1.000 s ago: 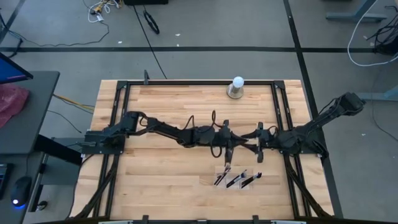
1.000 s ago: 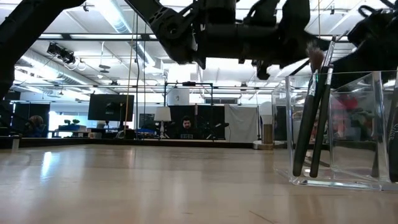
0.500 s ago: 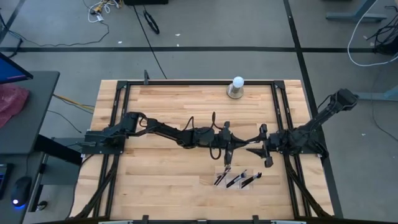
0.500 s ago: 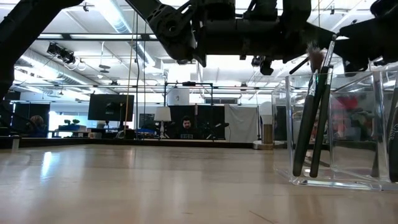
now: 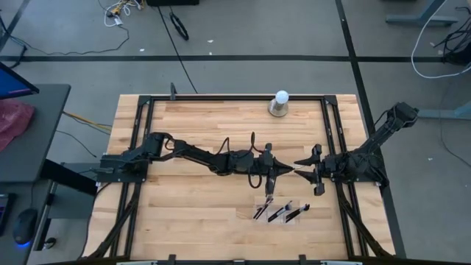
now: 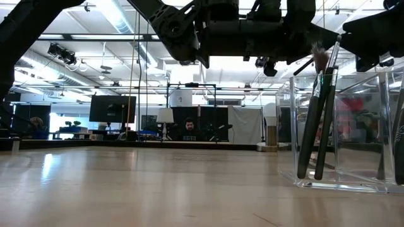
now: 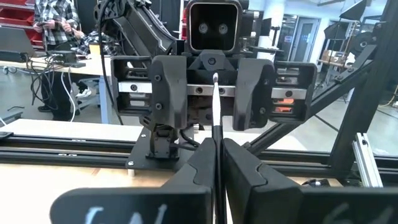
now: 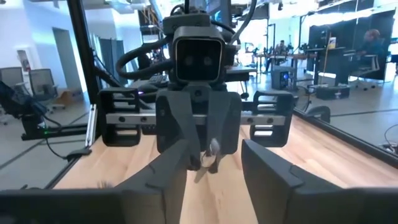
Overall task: Put items in baskets/containers
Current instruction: Put the eyeshadow brush into the middle section of the transparent organizer
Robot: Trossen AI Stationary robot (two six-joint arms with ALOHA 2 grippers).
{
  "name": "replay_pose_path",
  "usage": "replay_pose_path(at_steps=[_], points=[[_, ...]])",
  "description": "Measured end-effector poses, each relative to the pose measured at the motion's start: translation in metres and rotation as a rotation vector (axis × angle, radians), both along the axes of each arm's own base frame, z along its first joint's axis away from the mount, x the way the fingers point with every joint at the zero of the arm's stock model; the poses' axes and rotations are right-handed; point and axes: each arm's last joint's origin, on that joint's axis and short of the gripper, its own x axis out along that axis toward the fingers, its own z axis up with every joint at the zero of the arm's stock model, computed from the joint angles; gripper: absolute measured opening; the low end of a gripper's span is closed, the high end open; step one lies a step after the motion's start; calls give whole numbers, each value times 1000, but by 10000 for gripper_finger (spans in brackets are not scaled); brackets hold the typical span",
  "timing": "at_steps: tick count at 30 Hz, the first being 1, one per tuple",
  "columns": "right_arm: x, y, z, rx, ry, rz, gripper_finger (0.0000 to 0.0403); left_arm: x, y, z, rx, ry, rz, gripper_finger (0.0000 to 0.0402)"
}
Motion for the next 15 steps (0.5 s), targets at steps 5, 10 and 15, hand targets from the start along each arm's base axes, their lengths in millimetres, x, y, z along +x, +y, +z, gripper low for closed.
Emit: replay_pose_path(at_steps=[5, 10, 15], points=[[0, 0, 0, -1, 0, 3, 109, 0, 0, 0, 0, 0, 0, 18], [0, 0, 0, -6, 0, 6, 20, 0, 1, 0, 0, 1, 2, 19], [-1, 4, 7, -24, 14, -12, 18, 0, 0, 0, -7, -3, -2, 20]])
